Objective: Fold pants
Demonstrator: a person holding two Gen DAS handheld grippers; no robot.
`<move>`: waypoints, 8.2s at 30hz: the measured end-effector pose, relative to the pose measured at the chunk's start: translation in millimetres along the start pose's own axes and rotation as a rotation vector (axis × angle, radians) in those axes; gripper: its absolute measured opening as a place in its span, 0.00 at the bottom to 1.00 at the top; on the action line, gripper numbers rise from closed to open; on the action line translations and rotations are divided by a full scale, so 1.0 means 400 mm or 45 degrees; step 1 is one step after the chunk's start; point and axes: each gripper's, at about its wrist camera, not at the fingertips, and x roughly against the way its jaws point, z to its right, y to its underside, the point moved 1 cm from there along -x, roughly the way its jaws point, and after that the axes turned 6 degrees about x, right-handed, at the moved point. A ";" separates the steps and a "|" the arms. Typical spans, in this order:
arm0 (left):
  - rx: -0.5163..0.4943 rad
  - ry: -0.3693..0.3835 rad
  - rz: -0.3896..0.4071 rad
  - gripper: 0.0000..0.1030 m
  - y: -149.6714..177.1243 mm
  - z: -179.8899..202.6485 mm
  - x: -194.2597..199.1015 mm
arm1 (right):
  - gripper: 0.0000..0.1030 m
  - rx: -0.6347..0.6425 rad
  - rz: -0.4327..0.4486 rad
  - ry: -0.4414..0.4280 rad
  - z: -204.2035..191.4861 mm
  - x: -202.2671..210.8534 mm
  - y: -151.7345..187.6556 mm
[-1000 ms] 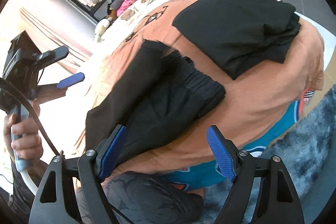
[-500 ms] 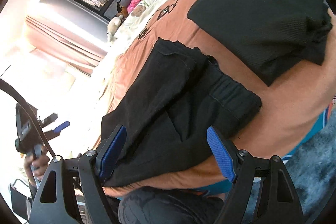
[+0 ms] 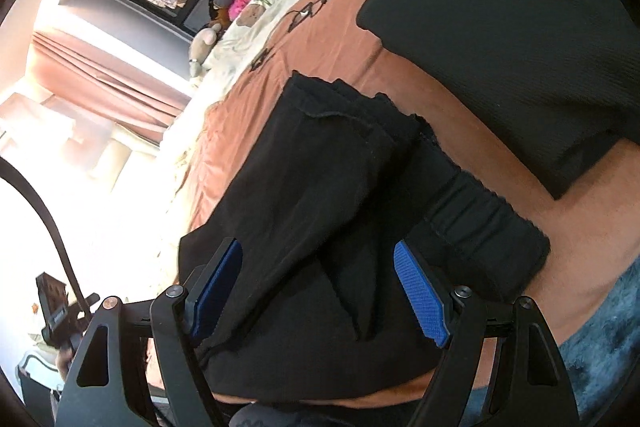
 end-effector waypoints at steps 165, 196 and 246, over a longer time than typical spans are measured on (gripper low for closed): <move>0.391 0.188 -0.179 0.37 0.304 -0.374 -0.090 | 0.01 0.928 -0.252 0.323 -0.442 -0.141 0.040; 0.389 0.157 -0.163 0.37 0.281 -0.345 -0.095 | 0.51 0.963 -0.139 0.419 -0.489 -0.098 0.038; 0.388 0.216 -0.182 0.37 0.317 -0.283 -0.106 | 0.04 1.226 -0.346 0.281 -0.571 -0.199 0.261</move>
